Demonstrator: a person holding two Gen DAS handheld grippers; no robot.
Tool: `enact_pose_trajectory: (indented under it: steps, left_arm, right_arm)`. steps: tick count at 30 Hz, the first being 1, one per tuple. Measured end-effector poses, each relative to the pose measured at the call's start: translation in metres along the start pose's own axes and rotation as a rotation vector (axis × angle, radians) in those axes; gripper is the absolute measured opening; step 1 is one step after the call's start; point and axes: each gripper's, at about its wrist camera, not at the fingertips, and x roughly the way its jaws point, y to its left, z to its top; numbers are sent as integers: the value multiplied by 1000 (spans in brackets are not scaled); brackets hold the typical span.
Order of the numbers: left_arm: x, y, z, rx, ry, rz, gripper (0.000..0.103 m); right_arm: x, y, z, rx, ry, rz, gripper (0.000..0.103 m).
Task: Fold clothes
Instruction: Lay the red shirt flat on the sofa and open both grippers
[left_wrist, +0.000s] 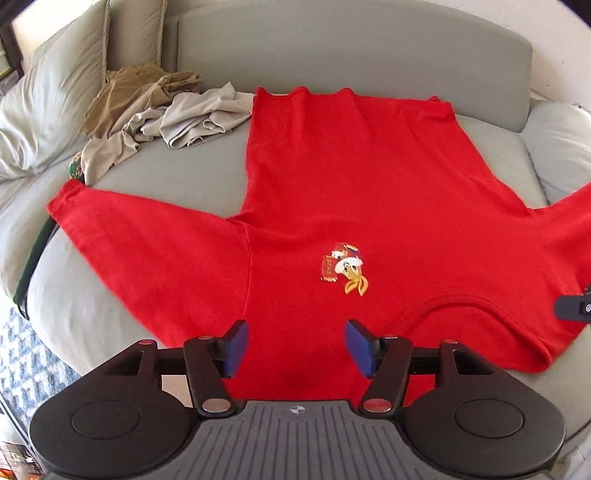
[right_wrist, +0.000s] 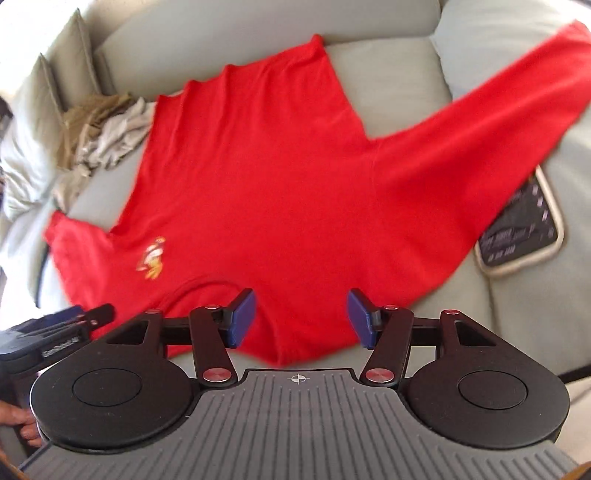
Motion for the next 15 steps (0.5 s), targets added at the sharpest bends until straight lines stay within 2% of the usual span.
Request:
enact_pose_trajectory:
  steps: [3, 7, 11, 15]
  left_arm:
    - [8, -1, -2, -3, 16, 9, 59]
    - [13, 1, -4, -33, 42, 4, 59]
    - [7, 1, -3, -63, 19, 2, 59]
    - [6, 0, -3, -63, 15, -7, 59]
  right_arm:
    - [8, 5, 11, -15, -8, -48, 61]
    - [14, 0, 11, 11, 11, -41, 63]
    - [10, -5, 12, 48, 4, -41, 63]
    - [2, 1, 13, 17, -25, -39, 68]
